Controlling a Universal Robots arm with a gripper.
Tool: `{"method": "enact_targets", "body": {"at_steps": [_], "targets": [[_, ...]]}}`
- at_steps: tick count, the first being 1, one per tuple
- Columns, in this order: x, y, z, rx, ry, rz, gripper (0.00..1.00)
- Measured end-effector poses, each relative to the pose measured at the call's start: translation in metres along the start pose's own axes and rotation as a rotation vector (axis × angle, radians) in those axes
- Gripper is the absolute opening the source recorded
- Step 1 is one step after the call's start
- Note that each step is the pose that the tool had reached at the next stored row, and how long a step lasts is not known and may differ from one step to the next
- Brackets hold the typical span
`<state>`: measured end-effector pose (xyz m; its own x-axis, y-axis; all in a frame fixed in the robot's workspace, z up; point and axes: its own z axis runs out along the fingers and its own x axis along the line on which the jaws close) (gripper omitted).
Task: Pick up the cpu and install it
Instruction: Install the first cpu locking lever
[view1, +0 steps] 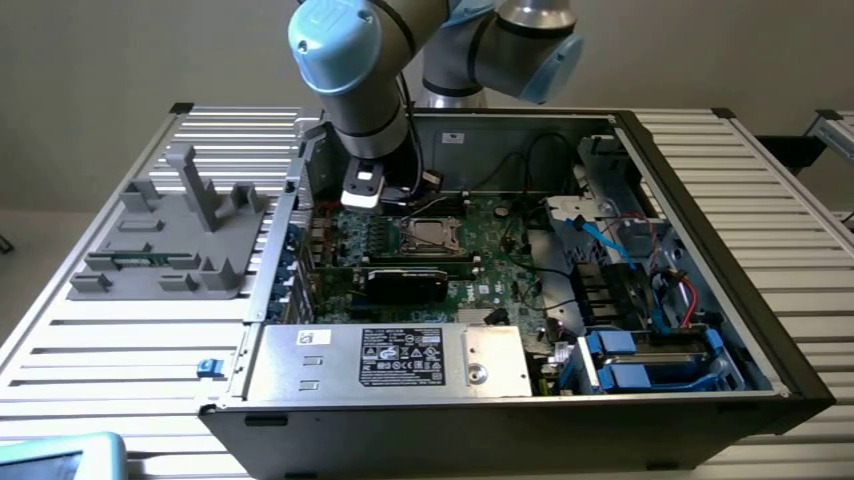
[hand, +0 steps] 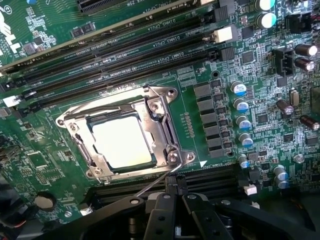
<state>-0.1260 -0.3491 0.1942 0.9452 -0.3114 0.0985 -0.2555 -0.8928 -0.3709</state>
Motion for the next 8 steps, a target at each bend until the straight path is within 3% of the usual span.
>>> {"method": "enact_targets", "body": {"at_steps": [8], "targets": [[0.0023, -0.0007, 0.0007, 0.0062, -0.0008, 0.002, 0.11]]}}
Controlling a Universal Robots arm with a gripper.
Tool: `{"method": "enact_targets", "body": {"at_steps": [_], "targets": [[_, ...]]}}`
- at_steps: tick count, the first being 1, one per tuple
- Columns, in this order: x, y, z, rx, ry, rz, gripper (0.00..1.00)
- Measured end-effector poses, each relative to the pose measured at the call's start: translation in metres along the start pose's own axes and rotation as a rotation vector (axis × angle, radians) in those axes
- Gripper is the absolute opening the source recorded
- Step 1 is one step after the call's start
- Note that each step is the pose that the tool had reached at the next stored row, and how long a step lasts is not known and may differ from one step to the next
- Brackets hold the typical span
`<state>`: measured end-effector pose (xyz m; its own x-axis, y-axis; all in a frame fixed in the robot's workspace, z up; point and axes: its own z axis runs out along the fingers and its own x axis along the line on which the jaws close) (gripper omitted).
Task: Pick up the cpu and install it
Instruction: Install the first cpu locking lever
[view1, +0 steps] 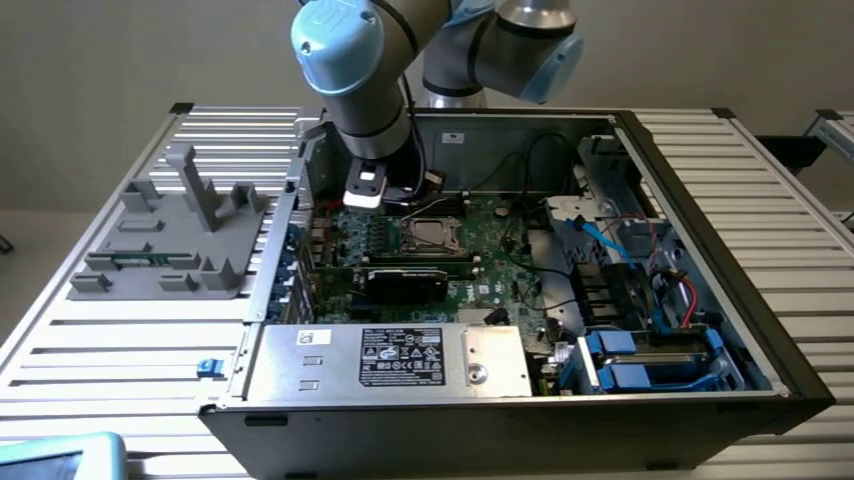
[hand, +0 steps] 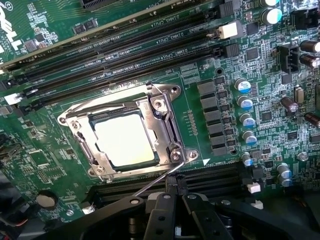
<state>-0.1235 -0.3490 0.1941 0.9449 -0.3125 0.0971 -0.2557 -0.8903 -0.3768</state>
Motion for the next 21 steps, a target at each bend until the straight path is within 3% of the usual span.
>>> {"method": "enact_targets", "body": {"at_steps": [5, 10, 21], "targets": [[0.0006, -0.0004, -0.0010, -0.0006, 0.0008, 0.009, 0.11], [0.0014, -0.0013, -0.0073, -0.0046, -0.0055, 0.027, 0.11], [0.0014, 0.0000, -0.0056, -0.0048, -0.0012, 0.040, 0.11]]}}
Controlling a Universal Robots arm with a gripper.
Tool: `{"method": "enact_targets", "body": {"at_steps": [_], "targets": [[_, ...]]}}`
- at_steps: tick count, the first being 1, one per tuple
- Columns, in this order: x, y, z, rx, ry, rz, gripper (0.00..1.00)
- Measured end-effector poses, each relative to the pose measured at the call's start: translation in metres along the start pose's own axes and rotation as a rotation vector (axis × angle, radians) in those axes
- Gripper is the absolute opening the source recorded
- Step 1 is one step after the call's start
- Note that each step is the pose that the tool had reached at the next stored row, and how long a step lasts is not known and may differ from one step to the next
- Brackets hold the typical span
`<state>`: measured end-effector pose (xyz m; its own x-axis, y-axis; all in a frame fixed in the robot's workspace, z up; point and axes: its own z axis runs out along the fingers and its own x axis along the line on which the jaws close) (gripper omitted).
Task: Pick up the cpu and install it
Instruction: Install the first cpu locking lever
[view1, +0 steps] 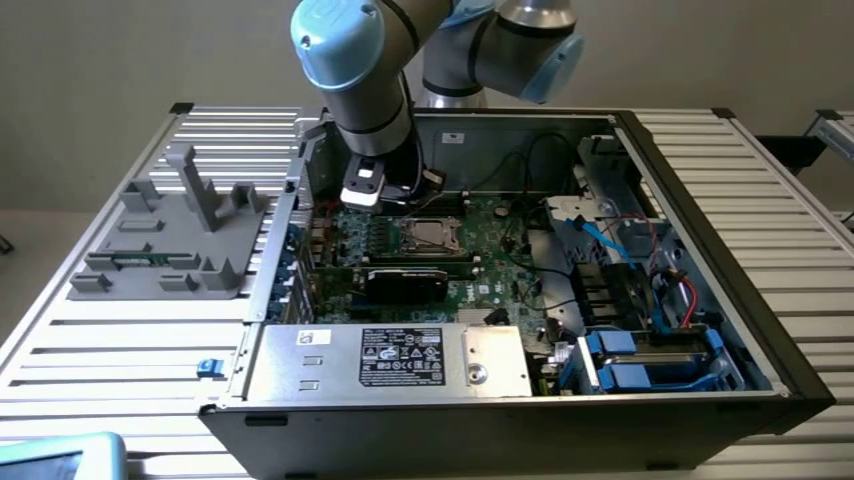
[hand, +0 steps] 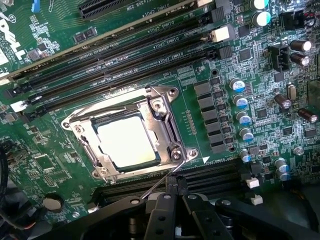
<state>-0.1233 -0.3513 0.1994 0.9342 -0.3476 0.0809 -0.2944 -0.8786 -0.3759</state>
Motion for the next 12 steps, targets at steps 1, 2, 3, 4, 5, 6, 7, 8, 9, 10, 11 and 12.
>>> {"method": "enact_targets", "body": {"at_steps": [1, 2, 3, 4, 5, 6, 7, 8, 9, 10, 11, 12], "targets": [[0.0000, 0.0000, 0.0001, 0.0007, 0.0000, 0.001, 0.11], [0.0000, -0.0001, 0.0002, 0.0015, -0.0001, 0.001, 0.11], [-0.0001, -0.0001, 0.0003, 0.0022, 0.0000, 0.002, 0.11], [-0.0001, -0.0001, 0.0003, 0.0026, 0.0001, 0.003, 0.11], [-0.0002, -0.0002, 0.0003, 0.0029, 0.0002, 0.004, 0.11], [-0.0002, -0.0002, 0.0004, 0.0030, 0.0003, 0.004, 0.11], [-0.0002, -0.0002, 0.0004, 0.0031, 0.0006, 0.005, 0.11], [-0.0002, -0.0001, 0.0006, 0.0032, 0.0009, 0.006, 0.11], [-0.0002, 0.0001, 0.0010, 0.0037, 0.0012, 0.007, 0.11], [-0.0003, 0.0003, 0.0014, 0.0049, 0.0011, 0.008, 0.11], [-0.0004, 0.0004, 0.0018, 0.0062, 0.0008, 0.009, 0.11], [-0.0004, 0.0005, 0.0021, 0.0076, 0.0006, 0.010, 0.11]]}}
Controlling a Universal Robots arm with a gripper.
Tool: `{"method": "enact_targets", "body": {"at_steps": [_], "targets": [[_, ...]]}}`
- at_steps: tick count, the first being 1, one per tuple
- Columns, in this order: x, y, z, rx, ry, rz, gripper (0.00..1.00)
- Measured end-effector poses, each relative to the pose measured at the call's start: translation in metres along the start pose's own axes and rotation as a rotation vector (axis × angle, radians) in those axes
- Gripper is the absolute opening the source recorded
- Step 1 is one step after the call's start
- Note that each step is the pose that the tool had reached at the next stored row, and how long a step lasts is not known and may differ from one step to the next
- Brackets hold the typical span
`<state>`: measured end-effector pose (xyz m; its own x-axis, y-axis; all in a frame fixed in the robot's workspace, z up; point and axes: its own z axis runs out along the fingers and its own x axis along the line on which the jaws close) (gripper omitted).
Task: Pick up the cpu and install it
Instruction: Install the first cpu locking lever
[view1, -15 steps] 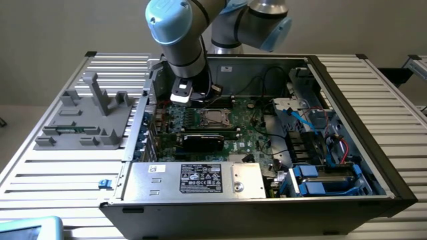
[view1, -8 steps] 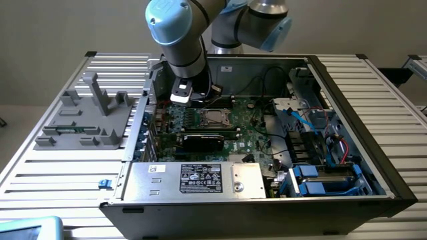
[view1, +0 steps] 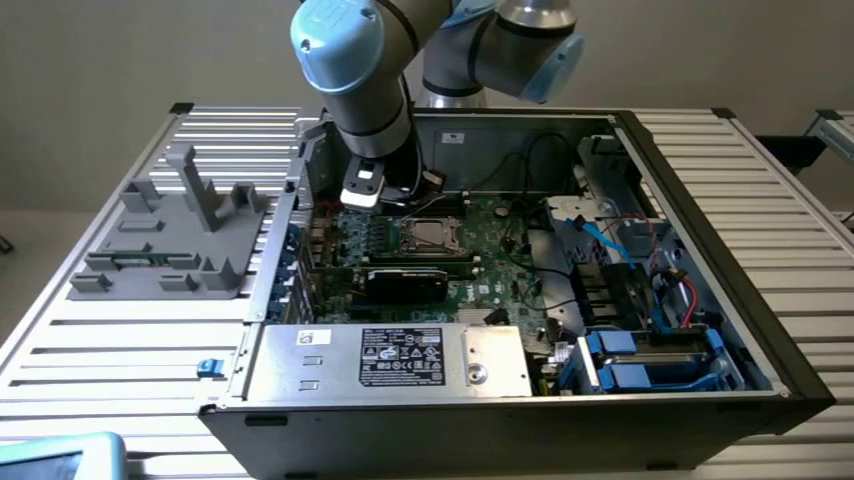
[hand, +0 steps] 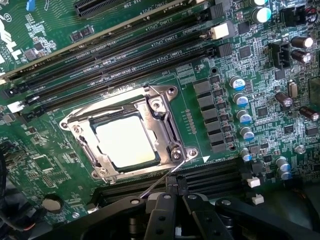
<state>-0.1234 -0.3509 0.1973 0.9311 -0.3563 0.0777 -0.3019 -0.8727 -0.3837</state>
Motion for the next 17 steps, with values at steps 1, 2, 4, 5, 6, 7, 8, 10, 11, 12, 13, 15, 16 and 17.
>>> {"method": "enact_targets", "body": {"at_steps": [1, 2, 4, 5, 6, 7, 8, 10, 11, 12, 13, 15, 16, 17], "targets": [[0.0000, 0.0000, 0.0002, 0.0009, 0.0000, 0.001, 0.11], [0.0000, 0.0000, 0.0002, 0.0014, -0.0001, 0.001, 0.11], [0.0001, 0.0000, 0.0004, 0.0023, 0.0002, 0.003, 0.11], [0.0002, 0.0000, 0.0004, 0.0022, 0.0007, 0.004, 0.11], [0.0006, -0.0001, 0.0005, 0.0021, 0.0011, 0.005, 0.11], [0.0014, -0.0004, 0.0008, 0.0019, 0.0019, 0.007, 0.11], [0.0022, -0.0005, 0.0012, 0.0019, 0.0027, 0.009, 0.11], [0.0036, -0.0008, 0.0019, 0.0016, 0.0043, 0.013, 0.11], [0.0040, -0.0009, 0.0023, 0.0014, 0.0050, 0.014, 0.11], [0.0043, -0.0009, 0.0026, 0.0012, 0.0054, 0.015, 0.11], [0.0045, -0.0008, 0.0029, 0.0011, 0.0060, 0.017, 0.11], [0.0049, -0.0006, 0.0038, 0.0010, 0.0069, 0.019, 0.11], [0.0051, -0.0006, 0.0042, 0.0008, 0.0074, 0.020, 0.11], [0.0054, -0.0005, 0.0047, 0.0007, 0.0078, 0.021, 0.11]]}}
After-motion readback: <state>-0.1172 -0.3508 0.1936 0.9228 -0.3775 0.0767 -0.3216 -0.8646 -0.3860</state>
